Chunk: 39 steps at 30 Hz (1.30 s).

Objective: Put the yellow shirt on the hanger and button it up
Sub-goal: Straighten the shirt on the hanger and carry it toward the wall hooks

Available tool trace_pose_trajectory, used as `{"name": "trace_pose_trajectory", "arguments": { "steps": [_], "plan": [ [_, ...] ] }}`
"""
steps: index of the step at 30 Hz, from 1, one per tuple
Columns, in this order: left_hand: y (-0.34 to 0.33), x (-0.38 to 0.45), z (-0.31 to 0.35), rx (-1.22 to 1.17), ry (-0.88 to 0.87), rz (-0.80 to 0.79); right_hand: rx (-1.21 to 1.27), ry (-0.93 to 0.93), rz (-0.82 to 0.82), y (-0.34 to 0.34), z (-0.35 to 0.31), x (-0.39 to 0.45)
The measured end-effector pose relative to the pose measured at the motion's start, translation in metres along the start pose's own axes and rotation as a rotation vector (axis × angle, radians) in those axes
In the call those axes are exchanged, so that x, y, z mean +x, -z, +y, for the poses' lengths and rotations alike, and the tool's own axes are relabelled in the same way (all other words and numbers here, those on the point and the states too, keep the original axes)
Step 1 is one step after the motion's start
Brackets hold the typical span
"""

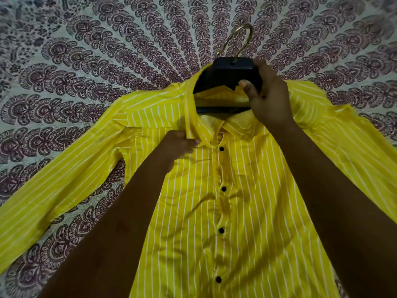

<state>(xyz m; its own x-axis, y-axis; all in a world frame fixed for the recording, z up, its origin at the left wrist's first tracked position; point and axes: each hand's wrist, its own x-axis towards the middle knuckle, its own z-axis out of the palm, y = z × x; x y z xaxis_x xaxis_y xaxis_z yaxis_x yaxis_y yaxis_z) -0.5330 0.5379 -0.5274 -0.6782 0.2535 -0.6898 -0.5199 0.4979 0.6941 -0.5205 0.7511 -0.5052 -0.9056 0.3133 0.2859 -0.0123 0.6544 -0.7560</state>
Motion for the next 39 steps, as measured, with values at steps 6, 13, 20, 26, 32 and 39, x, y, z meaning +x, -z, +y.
{"name": "trace_pose_trajectory", "arguments": {
  "steps": [6, 13, 20, 26, 32, 39],
  "plan": [
    [0.024, 0.003, 0.023, 0.397, -0.191, 0.589, 0.062, -0.045, -0.019, 0.005, -0.002, -0.006],
    [0.018, -0.009, 0.063, 0.483, -0.859, 0.211, -0.232, 0.125, -0.146, 0.018, -0.006, -0.029],
    [0.018, -0.005, 0.029, 0.634, -0.924, 0.222, -0.227, 0.043, -0.108, 0.017, -0.001, -0.063],
    [0.015, -0.008, 0.009, 0.727, -1.003, 0.411, -0.287, -0.037, 0.039, 0.011, -0.004, -0.078],
    [0.023, 0.001, 0.008, 0.870, -0.972, 0.393, -0.569, -0.212, 0.045, 0.010, 0.005, -0.079],
    [0.051, 0.008, 0.011, 0.751, -0.883, -0.038, -0.500, -0.199, -0.004, 0.016, 0.026, -0.071]
  ]
}}
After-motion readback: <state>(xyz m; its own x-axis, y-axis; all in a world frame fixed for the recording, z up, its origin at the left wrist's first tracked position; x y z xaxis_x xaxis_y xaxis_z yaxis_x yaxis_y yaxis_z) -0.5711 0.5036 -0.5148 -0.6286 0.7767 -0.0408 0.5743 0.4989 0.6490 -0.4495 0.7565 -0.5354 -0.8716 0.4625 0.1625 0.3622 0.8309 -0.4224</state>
